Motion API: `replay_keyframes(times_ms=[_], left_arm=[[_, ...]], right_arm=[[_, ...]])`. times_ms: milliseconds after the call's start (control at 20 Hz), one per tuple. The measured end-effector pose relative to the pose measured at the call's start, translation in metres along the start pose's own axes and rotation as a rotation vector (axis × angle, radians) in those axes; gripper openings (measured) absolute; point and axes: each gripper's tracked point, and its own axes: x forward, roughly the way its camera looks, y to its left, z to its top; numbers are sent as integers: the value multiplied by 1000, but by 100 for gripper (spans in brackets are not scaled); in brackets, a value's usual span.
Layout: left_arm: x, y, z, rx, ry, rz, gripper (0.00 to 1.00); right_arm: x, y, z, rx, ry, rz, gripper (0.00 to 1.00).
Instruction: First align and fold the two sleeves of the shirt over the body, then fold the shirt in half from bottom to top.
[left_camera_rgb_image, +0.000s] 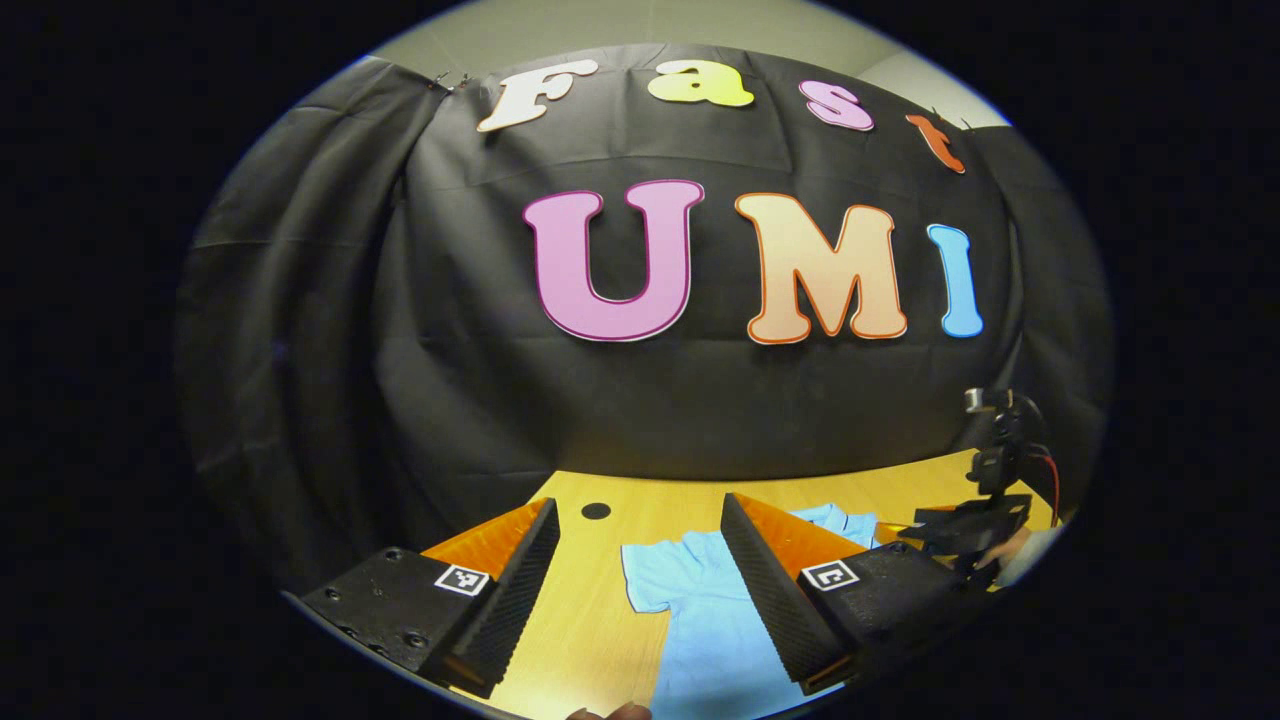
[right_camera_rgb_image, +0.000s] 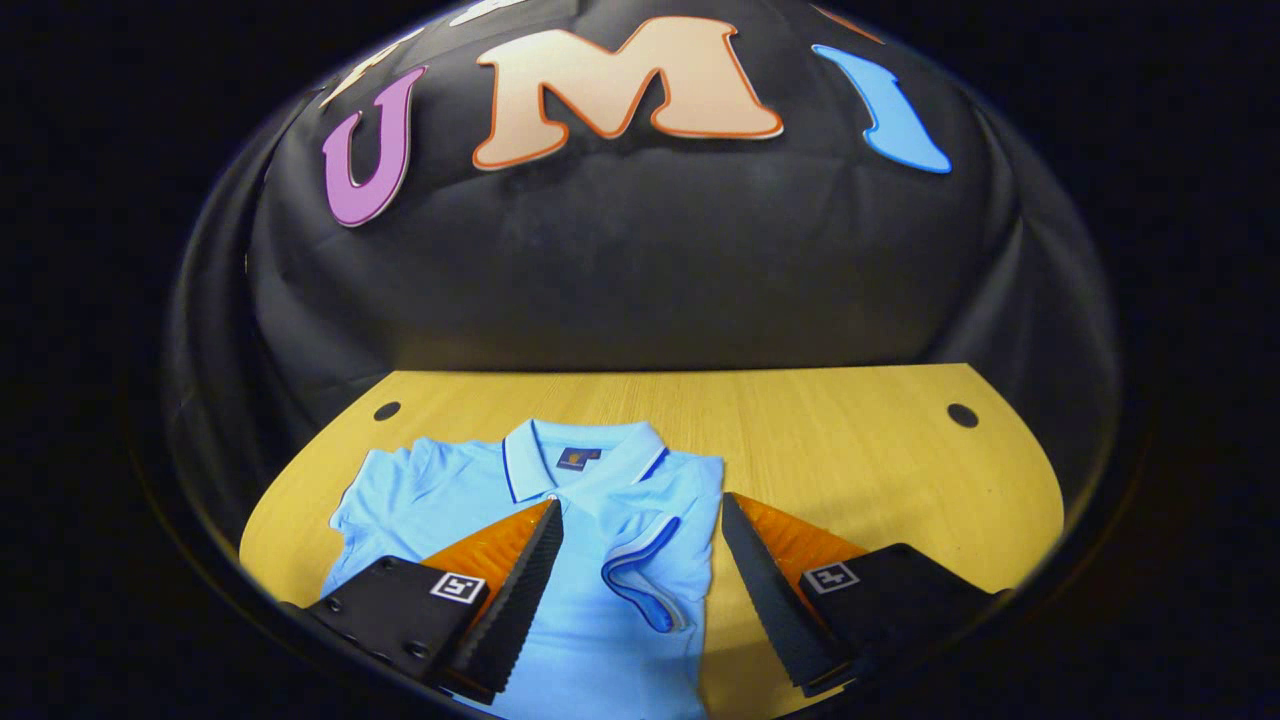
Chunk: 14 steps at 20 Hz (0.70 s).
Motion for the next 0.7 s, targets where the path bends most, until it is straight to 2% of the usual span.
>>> replay_keyframes(times_ms=[50, 100, 150, 300, 350, 400, 450, 700], left_arm=[[10, -1, -6, -7, 11, -19, 100], [19, -3, -15, -16, 25, -37, 100], [29, -3, -24, -29, 40, -53, 97], [59, -3, -57, -70, 110, -83, 97], [70, -1, -68, -79, 129, -86, 98], [80, 1, -77, -84, 150, -90, 97], [90, 3, -85, -81, 164, -88, 96], [127, 1, -124, -77, 230, -124, 96]], right_arm=[[-10, -6, 5, -1, -15, -14, 96], [-21, -12, 9, -2, -27, -30, 99], [-32, -18, 11, 0, -35, -48, 99], [-60, -36, 11, 13, -43, -106, 99], [-67, -42, 8, 19, -41, -126, 99], [-73, -48, 5, 25, -39, -147, 95], [-80, -54, -2, 28, -30, -168, 99], [-113, -72, -27, 23, 10, -252, 99]])
